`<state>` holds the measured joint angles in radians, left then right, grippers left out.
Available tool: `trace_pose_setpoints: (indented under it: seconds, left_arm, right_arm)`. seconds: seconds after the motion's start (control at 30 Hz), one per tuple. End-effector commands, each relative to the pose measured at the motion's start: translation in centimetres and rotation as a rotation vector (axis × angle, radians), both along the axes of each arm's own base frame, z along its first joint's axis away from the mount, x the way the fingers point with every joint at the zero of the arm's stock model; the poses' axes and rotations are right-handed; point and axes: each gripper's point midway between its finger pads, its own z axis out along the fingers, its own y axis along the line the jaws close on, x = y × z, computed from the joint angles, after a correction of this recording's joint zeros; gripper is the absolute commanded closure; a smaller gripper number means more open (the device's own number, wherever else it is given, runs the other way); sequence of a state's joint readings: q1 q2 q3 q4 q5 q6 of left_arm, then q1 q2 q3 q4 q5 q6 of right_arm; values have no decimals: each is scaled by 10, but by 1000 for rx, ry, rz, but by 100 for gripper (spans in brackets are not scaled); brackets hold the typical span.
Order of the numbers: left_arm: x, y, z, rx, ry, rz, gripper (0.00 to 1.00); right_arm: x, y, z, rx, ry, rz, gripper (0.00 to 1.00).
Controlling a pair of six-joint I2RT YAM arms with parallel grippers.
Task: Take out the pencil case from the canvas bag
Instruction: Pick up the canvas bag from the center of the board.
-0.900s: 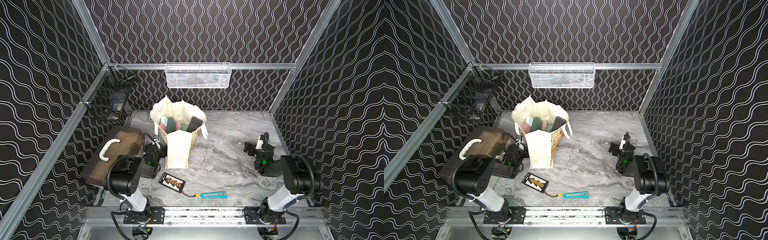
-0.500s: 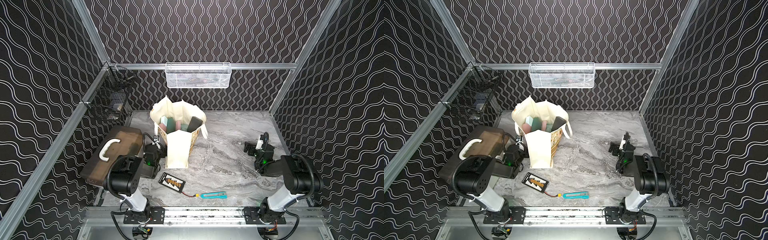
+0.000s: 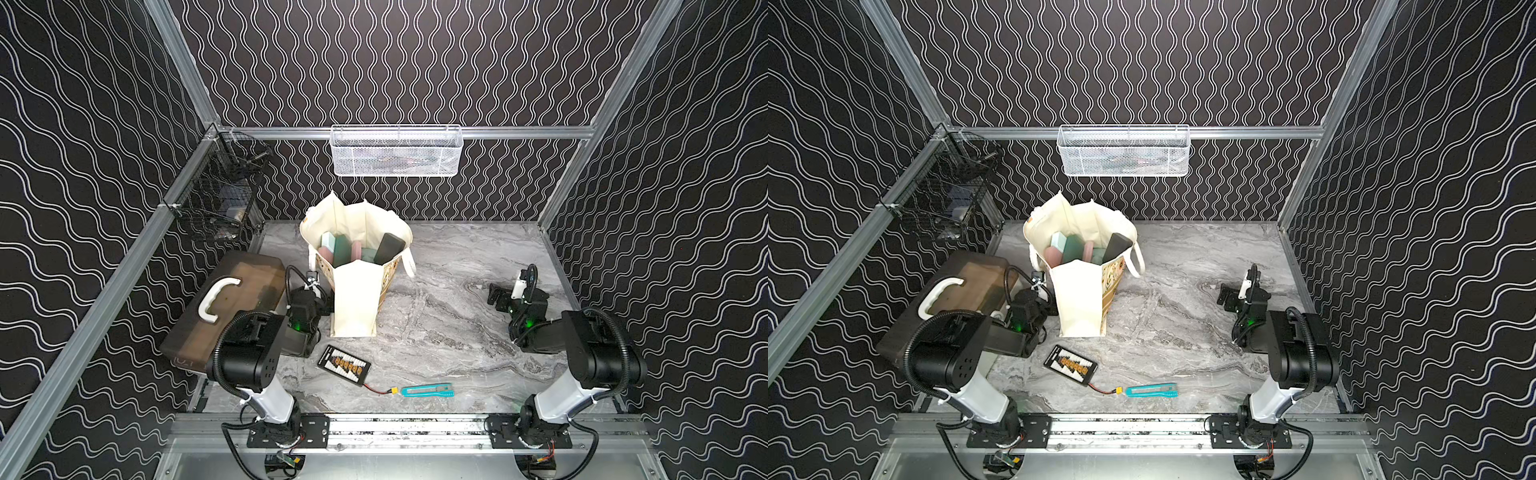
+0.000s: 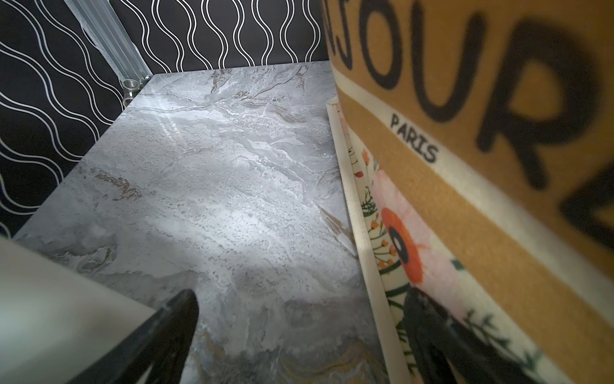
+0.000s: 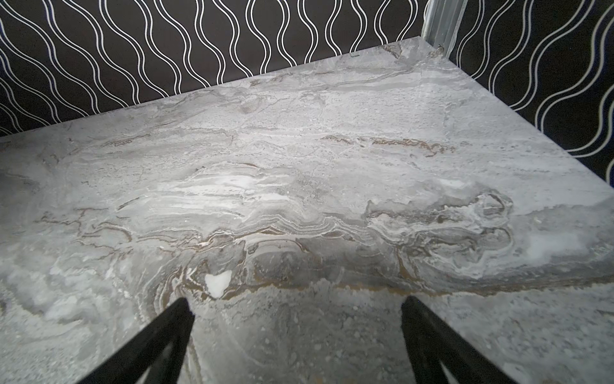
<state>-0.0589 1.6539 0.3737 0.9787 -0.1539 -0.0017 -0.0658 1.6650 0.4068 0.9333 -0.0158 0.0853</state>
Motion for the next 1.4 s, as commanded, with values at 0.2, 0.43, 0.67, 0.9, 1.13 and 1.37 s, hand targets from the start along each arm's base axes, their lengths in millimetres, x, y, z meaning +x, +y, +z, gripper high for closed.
trace_pose_setpoints:
  seconds: [0.2, 0.43, 0.67, 0.9, 1.13, 1.37]
  left_arm:
    - [0, -2, 19, 47, -64, 33, 1]
    - [-16, -6, 76, 83, -123, 87, 1]
    - [-35, 3, 95, 24, -124, 164, 1]
    - [-57, 21, 117, -75, -75, 301, 1]
    - [-123, 75, 126, -180, 95, 806, 1]
    - [-132, 58, 138, -251, 218, 727, 1]
  right_arm:
    - [4, -2, 11, -10, -33, -8, 1]
    - [-3, 0, 39, -5, -28, -7, 1]
    - [-6, -8, 54, 41, -9, -79, 1]
    - [-7, 9, 94, 230, -87, -45, 1]
    - [-20, 2, 107, 432, -13, -190, 1]
    - [-35, -3, 119, 542, 57, -301, 1]
